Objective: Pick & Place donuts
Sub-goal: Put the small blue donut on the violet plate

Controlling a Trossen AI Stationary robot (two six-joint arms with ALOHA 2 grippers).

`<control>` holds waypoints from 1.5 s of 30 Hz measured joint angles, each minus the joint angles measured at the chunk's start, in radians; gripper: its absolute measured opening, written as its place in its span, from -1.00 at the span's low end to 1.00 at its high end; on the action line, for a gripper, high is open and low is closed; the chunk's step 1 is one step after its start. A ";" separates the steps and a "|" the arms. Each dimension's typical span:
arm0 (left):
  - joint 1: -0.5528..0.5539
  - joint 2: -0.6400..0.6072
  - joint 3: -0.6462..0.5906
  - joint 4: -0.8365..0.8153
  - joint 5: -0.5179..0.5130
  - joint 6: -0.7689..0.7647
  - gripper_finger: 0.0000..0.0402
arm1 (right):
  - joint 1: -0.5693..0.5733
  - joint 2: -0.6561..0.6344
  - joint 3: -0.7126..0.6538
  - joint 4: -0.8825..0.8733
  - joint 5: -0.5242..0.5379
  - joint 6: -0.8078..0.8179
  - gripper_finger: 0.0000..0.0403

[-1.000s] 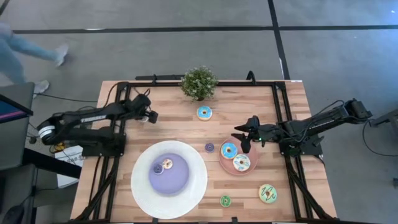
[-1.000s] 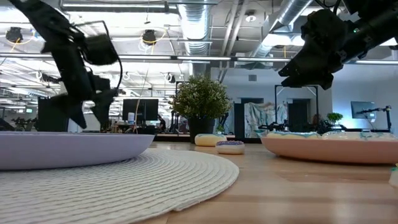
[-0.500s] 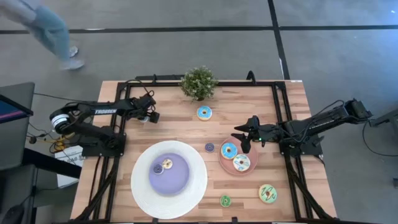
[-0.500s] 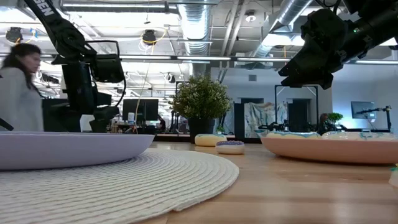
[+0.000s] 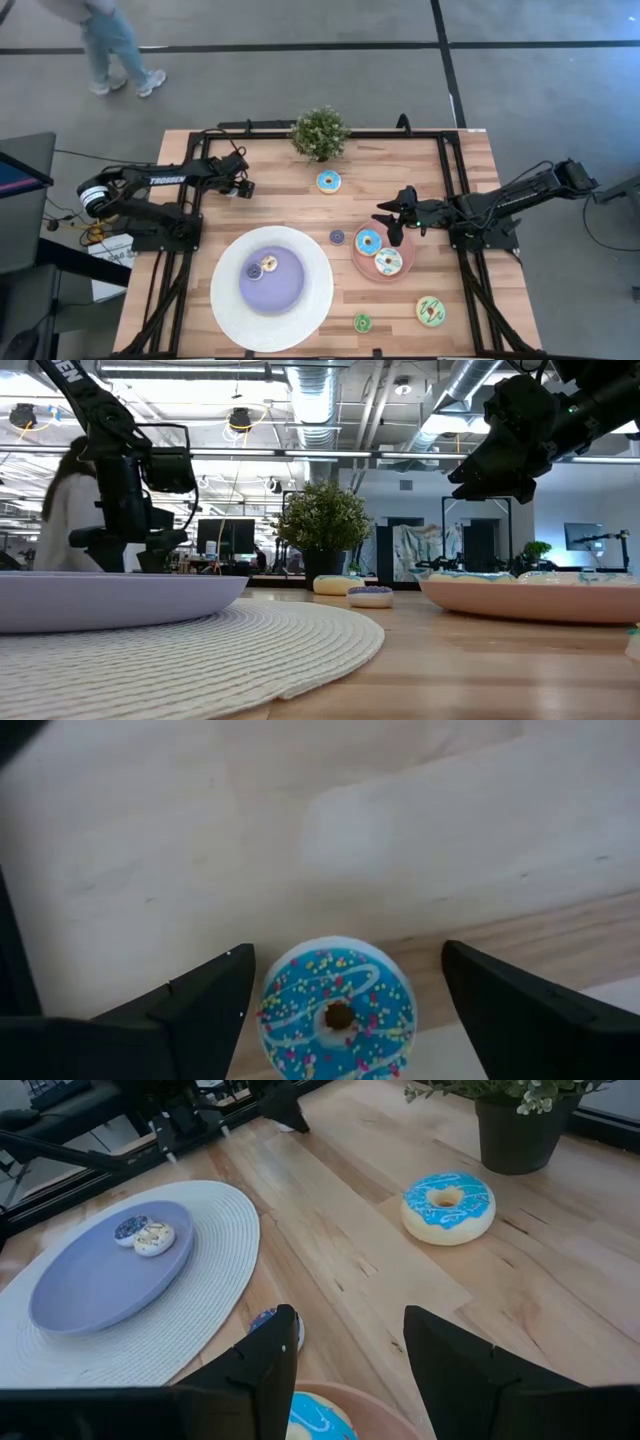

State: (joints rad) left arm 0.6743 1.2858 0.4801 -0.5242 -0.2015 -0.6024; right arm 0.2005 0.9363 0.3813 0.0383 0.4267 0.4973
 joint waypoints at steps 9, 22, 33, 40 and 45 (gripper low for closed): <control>-0.029 -0.001 0.000 -0.051 0.009 -0.028 0.57 | 0.000 0.000 0.000 0.000 -0.001 0.000 -0.14; -0.068 0.000 -0.001 -0.065 0.027 -0.076 0.24 | 0.000 0.000 0.000 0.000 -0.002 0.000 -0.14; -0.069 0.000 -0.002 -0.051 0.039 -0.074 0.08 | 0.000 0.000 0.000 0.000 -0.002 0.000 -0.14; -0.133 -0.091 -0.011 -0.050 0.003 -0.062 0.08 | 0.000 0.000 0.000 0.000 -0.003 0.000 -0.14; -0.235 -0.209 -0.006 -0.025 -0.017 -0.108 0.08 | 0.000 0.000 0.000 0.000 -0.003 0.000 -0.14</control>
State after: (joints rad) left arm 0.4397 1.0769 0.4739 -0.5490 -0.2189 -0.7100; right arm 0.2006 0.9365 0.3813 0.0388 0.4236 0.4976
